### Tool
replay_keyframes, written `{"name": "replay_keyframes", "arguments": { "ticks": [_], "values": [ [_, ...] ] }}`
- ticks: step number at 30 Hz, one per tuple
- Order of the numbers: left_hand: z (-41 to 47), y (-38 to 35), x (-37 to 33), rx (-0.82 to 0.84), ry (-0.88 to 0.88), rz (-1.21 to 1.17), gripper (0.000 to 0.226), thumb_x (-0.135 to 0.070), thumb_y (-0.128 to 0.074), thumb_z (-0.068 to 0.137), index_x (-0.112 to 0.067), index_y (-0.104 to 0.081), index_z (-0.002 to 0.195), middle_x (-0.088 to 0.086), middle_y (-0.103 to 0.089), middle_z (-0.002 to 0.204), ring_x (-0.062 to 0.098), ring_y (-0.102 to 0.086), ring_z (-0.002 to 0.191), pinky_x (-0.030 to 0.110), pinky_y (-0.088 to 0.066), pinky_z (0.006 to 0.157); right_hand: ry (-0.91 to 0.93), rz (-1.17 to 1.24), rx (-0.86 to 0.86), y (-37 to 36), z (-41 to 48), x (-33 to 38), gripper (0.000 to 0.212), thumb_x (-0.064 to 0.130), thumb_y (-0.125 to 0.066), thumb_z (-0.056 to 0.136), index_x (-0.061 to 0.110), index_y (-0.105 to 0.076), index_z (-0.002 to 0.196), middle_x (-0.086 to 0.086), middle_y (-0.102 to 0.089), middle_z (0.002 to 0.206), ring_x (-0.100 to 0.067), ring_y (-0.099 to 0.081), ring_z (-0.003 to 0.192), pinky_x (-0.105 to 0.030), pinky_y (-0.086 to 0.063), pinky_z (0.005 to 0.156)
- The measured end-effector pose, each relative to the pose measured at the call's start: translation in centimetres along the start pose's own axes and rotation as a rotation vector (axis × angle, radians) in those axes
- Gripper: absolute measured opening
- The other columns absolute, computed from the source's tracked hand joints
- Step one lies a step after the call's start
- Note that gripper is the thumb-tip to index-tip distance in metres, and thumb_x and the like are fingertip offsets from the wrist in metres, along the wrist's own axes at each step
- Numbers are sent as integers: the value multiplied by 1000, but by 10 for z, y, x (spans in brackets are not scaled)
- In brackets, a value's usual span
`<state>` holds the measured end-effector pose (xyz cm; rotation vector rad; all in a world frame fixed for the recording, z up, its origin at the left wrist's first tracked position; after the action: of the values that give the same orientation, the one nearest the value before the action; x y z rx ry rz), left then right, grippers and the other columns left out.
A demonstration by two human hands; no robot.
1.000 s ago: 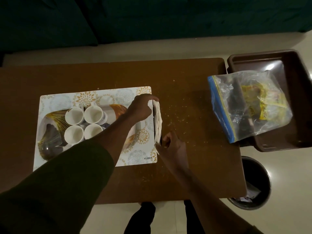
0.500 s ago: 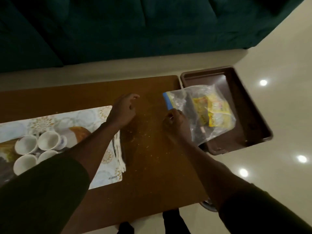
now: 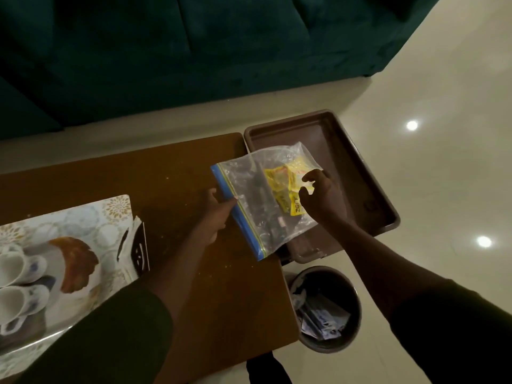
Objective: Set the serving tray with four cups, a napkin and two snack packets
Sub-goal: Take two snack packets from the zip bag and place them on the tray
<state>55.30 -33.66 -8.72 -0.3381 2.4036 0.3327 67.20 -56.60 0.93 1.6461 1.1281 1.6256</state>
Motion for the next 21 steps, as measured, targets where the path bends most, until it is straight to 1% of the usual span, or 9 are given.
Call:
{"name": "replay_keyframes", "arguments": {
  "ticks": [4, 7, 10, 13, 14, 16, 17, 19, 21],
  "values": [
    [6, -18, 13, -7, 66, -90, 56, -36, -62, 91, -24, -33, 137, 11, -39, 145, 27, -45, 114, 45, -46, 84, 22, 33, -15, 9, 7, -16, 23, 12, -61, 84, 10, -62, 106, -8, -62, 116, -26, -59, 103, -32, -48, 80],
    [12, -25, 22, -6, 128, -189, 58, -31, -65, 90, -24, -36, 139, 11, -41, 145, 30, -44, 123, 49, -47, 91, 28, 52, -16, 10, 11, -22, 22, 13, -60, 84, 10, -63, 106, -8, -62, 116, -24, -60, 102, -29, -47, 79],
    [11, -37, 25, 45, 174, -303, 61, -22, -67, 89, -18, -37, 143, 11, -45, 143, 34, -43, 130, 45, -50, 80, 48, 100, -26, 11, 11, -19, 22, 13, -60, 84, 11, -63, 106, -6, -63, 113, -22, -60, 102, -31, -48, 81],
    [6, -38, 3, 20, 79, -419, 51, -10, -66, 88, -5, -46, 135, 13, -56, 132, 31, -53, 123, 48, -48, 95, 81, 171, -63, 14, 9, -4, 19, 18, -63, 84, 13, -65, 103, -2, -65, 108, -16, -61, 95, -29, -50, 79],
    [1, -39, -12, 33, 22, -451, 40, -6, -65, 88, -3, -52, 125, 12, -62, 120, 28, -58, 113, 44, -49, 94, 98, 201, -78, 16, 8, 6, 18, 22, -64, 85, 13, -65, 101, -1, -65, 104, -14, -60, 91, -24, -48, 76],
    [-13, -44, -49, 120, -85, -474, 18, -2, -63, 88, -7, -59, 105, 5, -66, 94, 18, -63, 90, 34, -52, 83, 147, 255, -112, 24, 6, 32, 21, 32, -64, 87, 13, -66, 94, 2, -66, 94, -8, -59, 82, -12, -42, 66],
    [-23, -47, -68, 173, -132, -475, 15, -2, -63, 88, -9, -61, 101, 2, -66, 88, 16, -63, 85, 33, -53, 82, 178, 281, -139, 31, 5, 48, 24, 36, -63, 87, 12, -67, 88, 3, -67, 86, -8, -59, 75, -12, -41, 62],
    [-46, -55, -104, 285, -233, -487, 11, -4, -63, 88, -11, -65, 97, 0, -69, 84, 14, -65, 81, 30, -57, 79, 238, 336, -212, 49, 2, 77, 34, 40, -60, 89, 9, -65, 77, 0, -64, 71, -12, -58, 62, -22, -42, 56],
    [-71, -59, -132, 370, -328, -499, 9, -7, -61, 87, -11, -67, 94, 1, -70, 80, 13, -67, 75, 26, -57, 68, 264, 386, -273, 68, -1, 103, 43, 44, -57, 90, 7, -65, 70, -3, -63, 62, -15, -55, 54, -30, -40, 52]
  ]
}}
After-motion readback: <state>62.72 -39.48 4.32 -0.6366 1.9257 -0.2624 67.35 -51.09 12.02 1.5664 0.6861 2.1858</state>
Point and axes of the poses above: each hand's wrist, its own z-axis towards the middle knuckle, its own y-axis out of the back of the hand, x = y × z, the point moved 10 cm from there along z, towards the middle knuckle
